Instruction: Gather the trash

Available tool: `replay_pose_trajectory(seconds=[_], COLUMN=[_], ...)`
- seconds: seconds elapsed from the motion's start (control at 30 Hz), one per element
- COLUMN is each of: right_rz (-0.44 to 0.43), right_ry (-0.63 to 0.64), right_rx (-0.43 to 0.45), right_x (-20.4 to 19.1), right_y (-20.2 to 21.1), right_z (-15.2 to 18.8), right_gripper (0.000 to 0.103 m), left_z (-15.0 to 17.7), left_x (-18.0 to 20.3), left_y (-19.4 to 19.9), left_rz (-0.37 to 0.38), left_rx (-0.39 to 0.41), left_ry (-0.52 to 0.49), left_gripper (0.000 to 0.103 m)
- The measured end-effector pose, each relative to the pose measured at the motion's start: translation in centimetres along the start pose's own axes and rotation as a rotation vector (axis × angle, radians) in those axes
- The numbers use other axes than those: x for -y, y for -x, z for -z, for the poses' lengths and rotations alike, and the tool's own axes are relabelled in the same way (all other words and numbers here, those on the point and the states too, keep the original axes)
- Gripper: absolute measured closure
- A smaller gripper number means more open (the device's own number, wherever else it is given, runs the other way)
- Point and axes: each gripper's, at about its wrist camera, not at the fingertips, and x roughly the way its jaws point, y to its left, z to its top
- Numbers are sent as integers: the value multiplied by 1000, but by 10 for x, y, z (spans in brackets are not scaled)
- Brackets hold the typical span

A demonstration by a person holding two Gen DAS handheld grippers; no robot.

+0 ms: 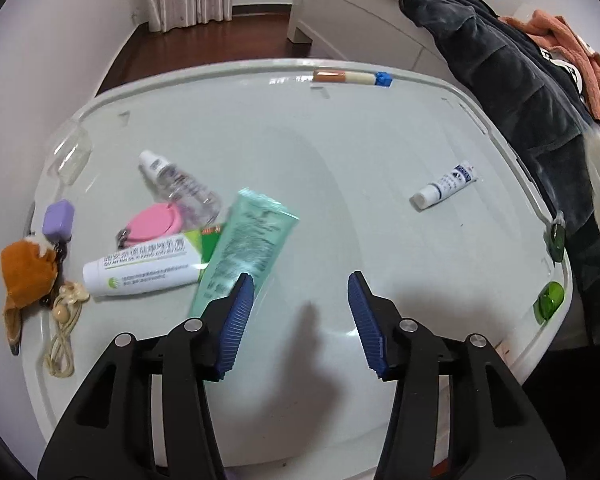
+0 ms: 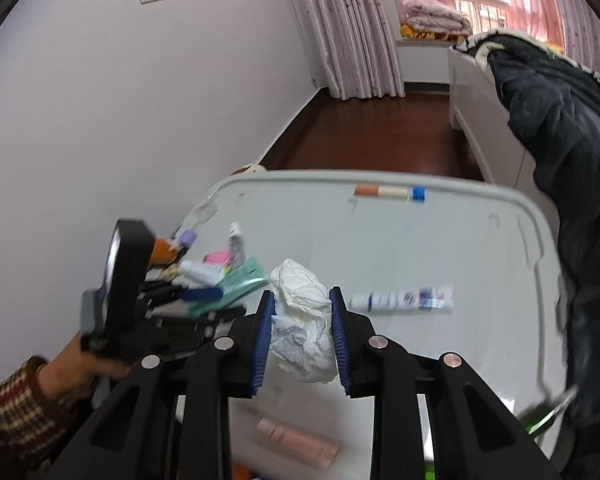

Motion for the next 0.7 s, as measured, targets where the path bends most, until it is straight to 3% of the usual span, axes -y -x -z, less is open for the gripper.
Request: replay_pose_trajectory(seconds=[0.13,0.23,0.3,0.43,0.57,0.7], right_rz=[-55,-48,-59,-85,-100,-107], right_ry=[-17,22,29,19,8,7], right_rx=[-30,-40,-40,-36,-35,-35], right_x=[-8,-19,-21,-18,-14,-14], right_y=[5,7,6,7,6,6], right_z=[27,39,41,40,39,38], right_gripper=[74,74,74,74,72,72], left_z=[8,8,4,3,10,10], left_x=[-4,-7,-8,-22,-18,-1], left_y=[2,24,31,13,-12,-19], left_rz=[-28,13,-32,-128,-155,-66], left_rx=[-6,64,103,5,-96,-111], left_ry=[-33,-36,-75,-139,-210,-215], left_gripper=[54,51,46,46,43,43])
